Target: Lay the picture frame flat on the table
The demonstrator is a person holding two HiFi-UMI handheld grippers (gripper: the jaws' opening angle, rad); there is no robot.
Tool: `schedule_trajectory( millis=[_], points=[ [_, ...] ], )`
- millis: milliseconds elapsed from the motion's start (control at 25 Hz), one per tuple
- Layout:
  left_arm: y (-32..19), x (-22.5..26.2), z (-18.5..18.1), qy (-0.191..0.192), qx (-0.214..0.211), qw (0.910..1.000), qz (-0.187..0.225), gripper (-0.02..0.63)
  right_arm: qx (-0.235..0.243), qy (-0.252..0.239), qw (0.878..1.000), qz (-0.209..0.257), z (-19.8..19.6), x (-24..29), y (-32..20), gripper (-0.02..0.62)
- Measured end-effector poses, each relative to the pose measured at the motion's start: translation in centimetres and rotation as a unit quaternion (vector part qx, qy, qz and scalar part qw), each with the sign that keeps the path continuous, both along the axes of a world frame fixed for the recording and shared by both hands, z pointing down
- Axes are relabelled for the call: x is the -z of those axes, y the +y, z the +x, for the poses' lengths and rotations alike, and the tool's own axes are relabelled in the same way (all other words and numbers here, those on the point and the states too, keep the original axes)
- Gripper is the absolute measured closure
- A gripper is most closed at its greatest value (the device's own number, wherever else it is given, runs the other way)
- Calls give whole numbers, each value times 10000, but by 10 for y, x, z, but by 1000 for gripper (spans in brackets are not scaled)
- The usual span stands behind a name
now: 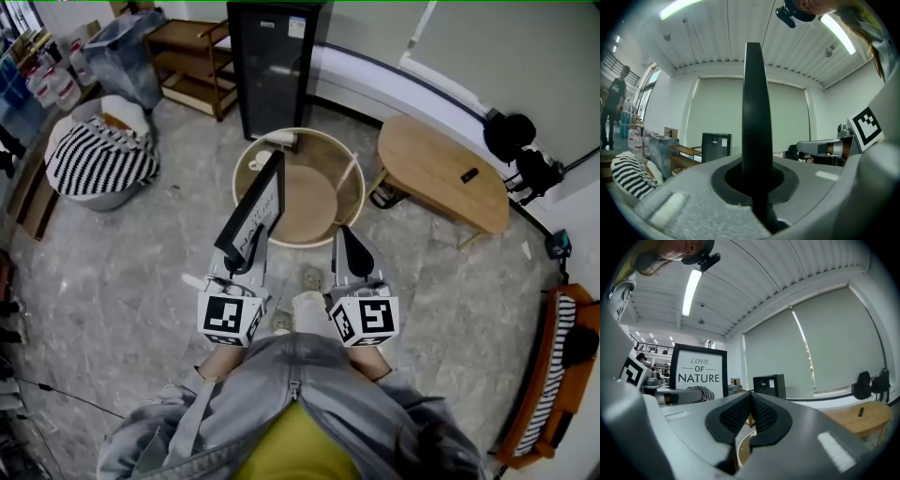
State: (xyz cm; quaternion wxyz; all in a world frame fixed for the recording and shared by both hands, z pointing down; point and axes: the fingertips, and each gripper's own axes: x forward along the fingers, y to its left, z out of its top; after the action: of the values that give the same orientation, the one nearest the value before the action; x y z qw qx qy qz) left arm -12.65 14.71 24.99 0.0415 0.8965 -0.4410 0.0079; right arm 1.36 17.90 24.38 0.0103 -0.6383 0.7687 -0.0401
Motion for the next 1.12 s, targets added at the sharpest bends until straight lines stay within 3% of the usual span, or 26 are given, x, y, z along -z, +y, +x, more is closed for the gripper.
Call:
schedule_trajectory(
  millis=[480, 880, 1120],
  points=[
    [-106, -5, 48, 12, -96, 9999, -38, 595, 176, 1, 9998, 65, 37, -1, -117, 595],
    [-211, -10, 107, 85, 68, 9998, -148, 595, 612, 2, 9981, -41, 89, -6, -239, 595],
    [-250, -18, 133, 152, 85, 9997, -190, 595, 982, -91, 9951, -63, 106, -17, -287, 595]
  ],
)
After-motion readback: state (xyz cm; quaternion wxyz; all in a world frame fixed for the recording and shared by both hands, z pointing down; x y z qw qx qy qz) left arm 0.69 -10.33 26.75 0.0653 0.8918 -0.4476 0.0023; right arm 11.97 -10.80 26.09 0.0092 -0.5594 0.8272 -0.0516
